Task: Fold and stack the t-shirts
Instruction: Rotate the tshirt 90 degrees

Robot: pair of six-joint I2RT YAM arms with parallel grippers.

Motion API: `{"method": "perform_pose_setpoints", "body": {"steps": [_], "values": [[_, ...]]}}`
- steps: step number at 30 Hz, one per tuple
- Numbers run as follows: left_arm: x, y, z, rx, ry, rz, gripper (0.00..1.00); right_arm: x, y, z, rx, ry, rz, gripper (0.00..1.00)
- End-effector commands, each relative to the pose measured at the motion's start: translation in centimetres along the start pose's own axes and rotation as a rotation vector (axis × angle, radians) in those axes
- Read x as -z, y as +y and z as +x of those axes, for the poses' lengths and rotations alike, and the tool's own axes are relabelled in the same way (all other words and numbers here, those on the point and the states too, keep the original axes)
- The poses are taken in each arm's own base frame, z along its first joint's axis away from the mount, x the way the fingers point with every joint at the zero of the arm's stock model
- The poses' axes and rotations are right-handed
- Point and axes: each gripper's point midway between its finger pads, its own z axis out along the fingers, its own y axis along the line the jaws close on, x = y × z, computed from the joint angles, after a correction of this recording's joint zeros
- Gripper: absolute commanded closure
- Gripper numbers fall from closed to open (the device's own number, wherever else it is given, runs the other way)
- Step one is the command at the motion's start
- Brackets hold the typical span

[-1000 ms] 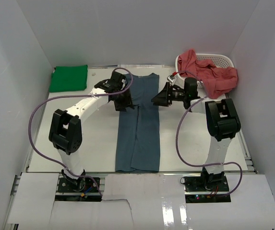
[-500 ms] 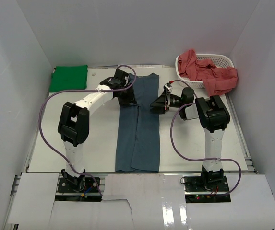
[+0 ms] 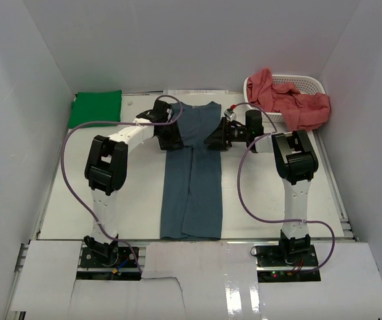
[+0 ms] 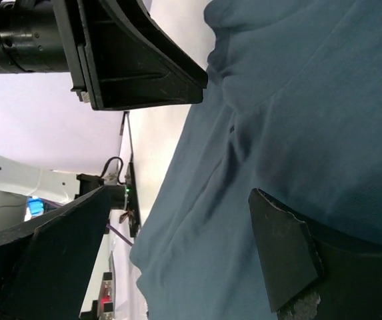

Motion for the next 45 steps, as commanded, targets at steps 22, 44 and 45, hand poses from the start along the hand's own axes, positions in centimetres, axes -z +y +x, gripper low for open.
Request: {"method": "perform_pose_setpoints", "body": {"steps": [22,44,45], "values": [[-3.2,2.5,-3.7,0.037,0.001,0.041,0.42,-2.2,-5.7,-3.8,-0.028,0.013,0.065,0.10],[3.4,-0.4,-11.4,0.025,-0.112,0.172,0.43,-0.3,-0.1,-12.1,0.135,-0.060,0.007,0.10],[5.0,-1.4,-12.2,0.011,-0.139,0.191,0.43,-0.1,0.7,-12.1,0.140,-0.060,0.010,0.10]]}}
